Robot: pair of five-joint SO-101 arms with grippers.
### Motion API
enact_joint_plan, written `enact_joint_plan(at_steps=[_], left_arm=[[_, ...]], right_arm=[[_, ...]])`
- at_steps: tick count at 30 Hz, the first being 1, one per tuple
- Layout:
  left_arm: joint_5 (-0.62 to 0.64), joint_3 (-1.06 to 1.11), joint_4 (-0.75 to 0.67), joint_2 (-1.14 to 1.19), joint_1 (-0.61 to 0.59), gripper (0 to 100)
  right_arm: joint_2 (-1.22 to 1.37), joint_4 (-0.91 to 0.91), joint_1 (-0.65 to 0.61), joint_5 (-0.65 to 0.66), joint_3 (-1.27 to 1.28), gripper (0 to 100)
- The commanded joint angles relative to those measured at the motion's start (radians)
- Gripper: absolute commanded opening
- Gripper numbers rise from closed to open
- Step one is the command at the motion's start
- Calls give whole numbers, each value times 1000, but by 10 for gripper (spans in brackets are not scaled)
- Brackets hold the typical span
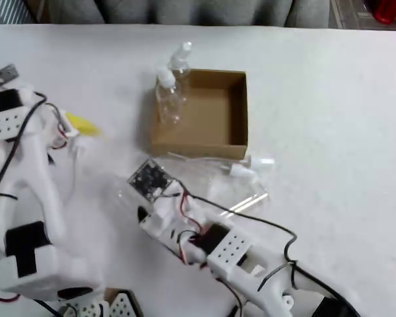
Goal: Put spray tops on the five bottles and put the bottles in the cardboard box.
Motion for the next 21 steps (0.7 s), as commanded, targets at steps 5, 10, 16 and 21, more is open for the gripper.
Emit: enact_joint_plan(at_steps=[5, 10, 16, 21], left_arm=[[18, 270, -15, -242, 147, 397], [21, 485, -133, -351, 220, 397], [23, 657, -245, -360, 269, 396], [84, 721, -391, -335, 271, 396]], right_arm=[[-102, 67, 61, 29, -17, 180], [-120, 91, 93, 29, -17, 193], [-120, 91, 113, 29, -15, 192], [-120, 91, 113, 29, -14, 191]])
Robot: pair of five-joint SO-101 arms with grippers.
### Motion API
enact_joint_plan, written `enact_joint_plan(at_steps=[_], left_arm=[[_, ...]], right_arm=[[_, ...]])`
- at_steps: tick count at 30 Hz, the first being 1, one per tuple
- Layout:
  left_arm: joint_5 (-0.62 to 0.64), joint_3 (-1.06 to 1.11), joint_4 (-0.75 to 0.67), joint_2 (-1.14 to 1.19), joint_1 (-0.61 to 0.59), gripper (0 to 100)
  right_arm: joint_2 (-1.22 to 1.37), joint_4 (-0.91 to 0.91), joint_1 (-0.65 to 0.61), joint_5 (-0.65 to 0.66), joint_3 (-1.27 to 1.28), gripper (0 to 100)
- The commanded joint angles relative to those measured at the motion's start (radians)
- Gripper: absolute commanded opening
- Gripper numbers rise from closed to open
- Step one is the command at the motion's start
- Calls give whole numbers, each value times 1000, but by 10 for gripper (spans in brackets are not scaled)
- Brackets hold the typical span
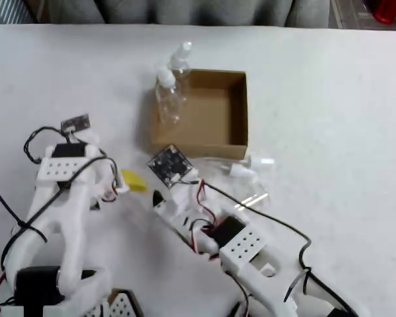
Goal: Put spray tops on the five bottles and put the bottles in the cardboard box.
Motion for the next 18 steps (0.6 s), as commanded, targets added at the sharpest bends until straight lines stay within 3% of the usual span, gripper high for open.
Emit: enact_joint_plan(at_steps=[1, 12, 15, 18], left_arm=[[57, 17, -114, -4, 19, 396], [155, -100, -183, 272, 58, 391], [152, -107, -183, 271, 58, 312], [149, -109, -184, 271, 58, 163]], right_arm=[[-30, 5, 8, 12, -14, 191], [-30, 5, 35, 12, -12, 191], [-30, 5, 42, 12, -12, 191], [-30, 5, 42, 12, -12, 191]])
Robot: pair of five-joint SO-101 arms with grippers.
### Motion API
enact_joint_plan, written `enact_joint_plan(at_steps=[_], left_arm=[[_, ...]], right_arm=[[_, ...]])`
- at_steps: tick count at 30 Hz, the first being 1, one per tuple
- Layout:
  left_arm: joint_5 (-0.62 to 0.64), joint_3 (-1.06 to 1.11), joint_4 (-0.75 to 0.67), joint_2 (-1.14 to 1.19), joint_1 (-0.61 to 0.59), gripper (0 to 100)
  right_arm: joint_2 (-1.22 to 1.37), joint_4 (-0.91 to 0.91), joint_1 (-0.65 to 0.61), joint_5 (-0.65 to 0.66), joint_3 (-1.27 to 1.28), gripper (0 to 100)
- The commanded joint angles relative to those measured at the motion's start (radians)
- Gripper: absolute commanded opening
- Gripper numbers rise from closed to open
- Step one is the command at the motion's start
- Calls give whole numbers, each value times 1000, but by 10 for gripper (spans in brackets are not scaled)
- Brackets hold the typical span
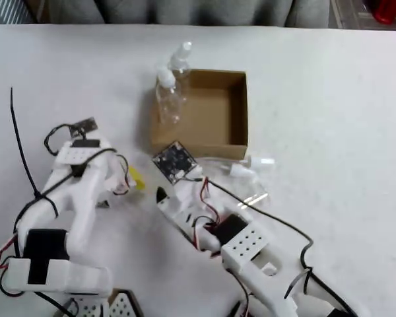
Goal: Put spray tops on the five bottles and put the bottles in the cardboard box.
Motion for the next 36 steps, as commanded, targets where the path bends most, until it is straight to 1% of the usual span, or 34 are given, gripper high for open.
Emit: enact_joint_plan(at_steps=[1, 3, 5, 8, 12, 14, 16, 18, 21, 24, 27, 30, 33, 36], left_arm=[[12, -49, -21, -5, 18, 107], [9, -49, -49, -5, 18, 8], [-15, -49, -58, -7, 18, 46], [-29, -72, -52, -7, 8, 16], [-31, -143, -5, -7, -22, 20], [-34, -203, 31, -7, -61, 20], [-71, -272, 66, -7, -113, 20], [-115, -344, 97, -5, -176, 20], [-140, -440, 132, -2, -278, 20], [-176, -520, 153, -1, -367, 20], [-212, -578, 153, 1, -427, 20], [-215, -629, 153, 2, -476, 20], [-215, -675, 153, 2, -513, 20], [-212, -713, 153, 2, -553, 20]], right_arm=[[-30, 5, 13, 12, -12, 191], [-30, 5, 13, 12, -12, 191], [-27, 5, 13, 12, -12, 191], [-22, 5, 13, 12, -12, 191], [-21, 5, 13, 12, -11, 190], [-21, 5, 13, 12, -11, 190], [-21, 5, 12, 12, -9, 190], [-19, 5, 10, 12, -9, 190], [-18, 5, 5, 9, -9, 190], [-18, -2, -31, 5, -9, 190], [-18, -5, -71, 5, -21, 190], [-5, -13, -97, 5, -61, 190], [85, -15, -107, 3, -153, 190], [254, -18, -107, -6, -304, 190]])
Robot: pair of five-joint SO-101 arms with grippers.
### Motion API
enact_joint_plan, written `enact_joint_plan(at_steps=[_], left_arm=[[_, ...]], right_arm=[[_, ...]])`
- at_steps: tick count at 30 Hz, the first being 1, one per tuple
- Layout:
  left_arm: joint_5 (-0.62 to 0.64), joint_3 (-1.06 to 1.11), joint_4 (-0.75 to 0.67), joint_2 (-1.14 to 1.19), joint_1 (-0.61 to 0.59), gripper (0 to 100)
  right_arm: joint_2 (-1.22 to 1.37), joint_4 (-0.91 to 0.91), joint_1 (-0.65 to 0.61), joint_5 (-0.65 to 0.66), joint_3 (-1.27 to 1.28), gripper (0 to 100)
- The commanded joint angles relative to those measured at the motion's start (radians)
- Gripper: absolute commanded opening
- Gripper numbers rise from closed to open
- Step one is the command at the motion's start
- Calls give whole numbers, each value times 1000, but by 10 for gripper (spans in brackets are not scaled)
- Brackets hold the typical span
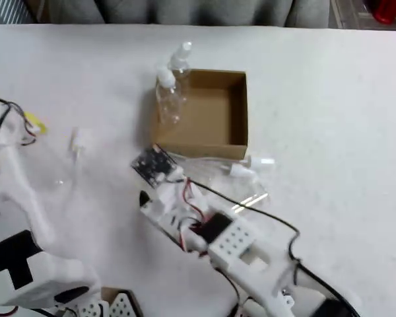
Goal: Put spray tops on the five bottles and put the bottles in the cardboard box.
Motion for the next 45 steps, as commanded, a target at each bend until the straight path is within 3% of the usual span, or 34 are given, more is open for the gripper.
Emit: enact_joint_plan(at_steps=[1, 6, 11, 22, 32, 42, 45], left_arm=[[-11, -98, 8, -7, -53, 20], [-9, -164, 2, -7, -114, 20], [-8, -215, 2, -7, -176, 20], [-14, -239, 0, -7, -277, 20], [-15, -235, 0, -8, -317, 20], [-15, -230, 2, -8, -315, 20], [-15, -230, 3, -8, -314, 20]], right_arm=[[180, -18, -12, -34, -219, 190], [450, -18, -22, -207, -517, 190], [659, -16, -56, -288, -769, 190], [1059, 22, -117, -301, -1269, 190], [1425, 237, -79, -381, -1758, 193], [1707, 412, -64, -379, -2159, 188], [1765, 469, -62, -379, -2269, 91]])
